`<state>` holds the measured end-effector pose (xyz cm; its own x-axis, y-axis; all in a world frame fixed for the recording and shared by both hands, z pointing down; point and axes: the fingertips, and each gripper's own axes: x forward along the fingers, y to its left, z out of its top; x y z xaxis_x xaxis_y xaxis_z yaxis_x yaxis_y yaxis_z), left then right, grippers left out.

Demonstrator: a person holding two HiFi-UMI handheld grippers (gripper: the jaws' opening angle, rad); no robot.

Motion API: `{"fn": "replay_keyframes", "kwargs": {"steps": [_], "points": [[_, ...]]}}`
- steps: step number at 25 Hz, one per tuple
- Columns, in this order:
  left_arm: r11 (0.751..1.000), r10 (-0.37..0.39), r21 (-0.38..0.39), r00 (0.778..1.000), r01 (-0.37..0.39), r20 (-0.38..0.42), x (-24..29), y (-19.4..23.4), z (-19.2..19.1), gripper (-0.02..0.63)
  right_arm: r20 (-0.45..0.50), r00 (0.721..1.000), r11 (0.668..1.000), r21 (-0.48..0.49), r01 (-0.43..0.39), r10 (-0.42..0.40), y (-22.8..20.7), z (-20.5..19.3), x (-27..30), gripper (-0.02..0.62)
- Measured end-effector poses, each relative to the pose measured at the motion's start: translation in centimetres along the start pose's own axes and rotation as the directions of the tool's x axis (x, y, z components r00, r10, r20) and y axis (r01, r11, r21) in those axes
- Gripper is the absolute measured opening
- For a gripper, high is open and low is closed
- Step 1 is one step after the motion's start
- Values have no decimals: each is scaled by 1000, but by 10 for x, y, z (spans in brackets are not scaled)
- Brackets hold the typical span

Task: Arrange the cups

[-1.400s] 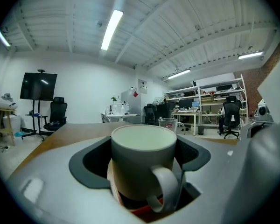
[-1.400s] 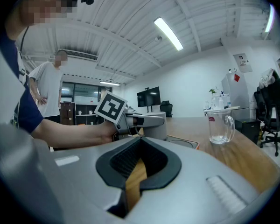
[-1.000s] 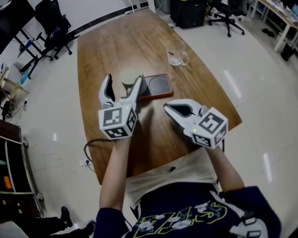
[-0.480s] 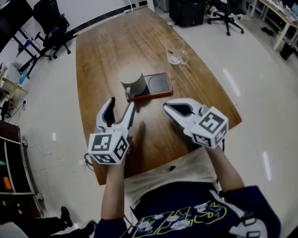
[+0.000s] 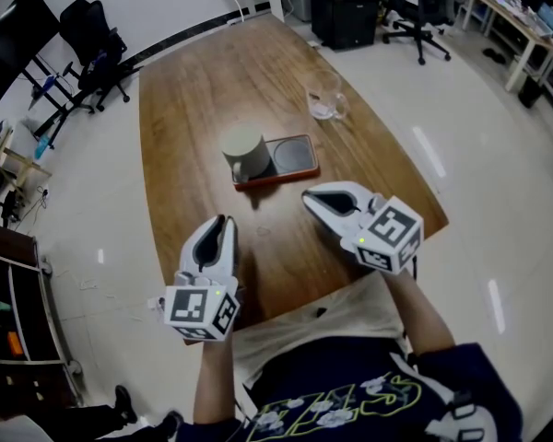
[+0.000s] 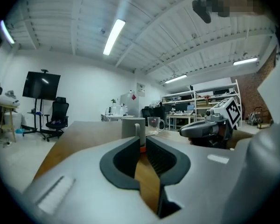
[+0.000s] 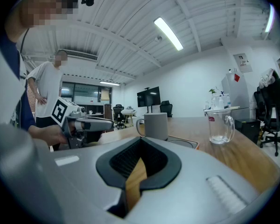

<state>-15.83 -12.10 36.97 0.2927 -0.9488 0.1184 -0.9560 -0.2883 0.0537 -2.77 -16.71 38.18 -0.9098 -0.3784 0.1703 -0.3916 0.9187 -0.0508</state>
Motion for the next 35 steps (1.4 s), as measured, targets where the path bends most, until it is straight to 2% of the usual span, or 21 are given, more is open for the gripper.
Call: {"fn": "replay_keyframes", "kwargs": {"steps": [2, 7, 35], "points": [[1000, -11, 13, 1000, 11, -13, -4, -4, -3, 3, -1, 1000, 1000, 4, 0, 0, 0, 1, 0, 0], [999, -35, 0, 998, 35, -57, -3, -8, -12, 3, 3, 1000, 1000, 3, 2, -2, 0, 1, 0, 0], [1000, -30, -5, 998, 30, -57, -3, -8, -12, 3, -4, 1000, 1000, -5, 2, -2, -1, -3, -1, 0]]}}
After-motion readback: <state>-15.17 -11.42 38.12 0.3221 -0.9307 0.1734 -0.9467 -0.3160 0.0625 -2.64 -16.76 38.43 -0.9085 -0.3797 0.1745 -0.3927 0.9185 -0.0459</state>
